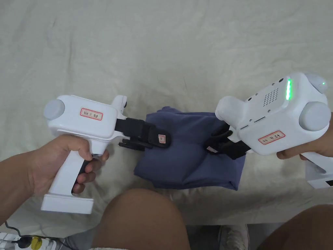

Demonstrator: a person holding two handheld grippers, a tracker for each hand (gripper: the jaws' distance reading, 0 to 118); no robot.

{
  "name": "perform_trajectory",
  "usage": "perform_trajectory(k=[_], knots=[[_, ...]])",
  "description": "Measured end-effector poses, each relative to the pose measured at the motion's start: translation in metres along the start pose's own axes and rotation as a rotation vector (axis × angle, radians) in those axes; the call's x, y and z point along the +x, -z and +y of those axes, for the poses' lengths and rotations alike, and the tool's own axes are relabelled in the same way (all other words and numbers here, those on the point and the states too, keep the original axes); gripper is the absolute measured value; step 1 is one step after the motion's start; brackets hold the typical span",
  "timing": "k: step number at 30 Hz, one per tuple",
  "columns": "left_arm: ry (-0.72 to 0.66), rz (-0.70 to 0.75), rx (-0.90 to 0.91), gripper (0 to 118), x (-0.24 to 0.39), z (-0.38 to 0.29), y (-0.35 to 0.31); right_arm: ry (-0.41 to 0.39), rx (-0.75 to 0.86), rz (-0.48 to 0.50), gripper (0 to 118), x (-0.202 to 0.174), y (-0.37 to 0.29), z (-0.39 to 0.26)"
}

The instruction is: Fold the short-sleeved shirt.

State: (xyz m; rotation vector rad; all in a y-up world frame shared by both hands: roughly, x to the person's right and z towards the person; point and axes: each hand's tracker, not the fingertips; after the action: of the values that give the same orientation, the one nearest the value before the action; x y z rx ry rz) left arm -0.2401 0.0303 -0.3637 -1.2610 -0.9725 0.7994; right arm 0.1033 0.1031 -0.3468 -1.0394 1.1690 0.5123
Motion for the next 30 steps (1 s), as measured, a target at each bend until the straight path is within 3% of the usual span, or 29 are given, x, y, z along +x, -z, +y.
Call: perform_trajectory(k=[30], knots=[[0.02, 0.002, -0.008, 17, -0.005, 0.011, -0.023, -0.022, 0.002, -0.03, 0, -0.003, -0.015, 0.007]])
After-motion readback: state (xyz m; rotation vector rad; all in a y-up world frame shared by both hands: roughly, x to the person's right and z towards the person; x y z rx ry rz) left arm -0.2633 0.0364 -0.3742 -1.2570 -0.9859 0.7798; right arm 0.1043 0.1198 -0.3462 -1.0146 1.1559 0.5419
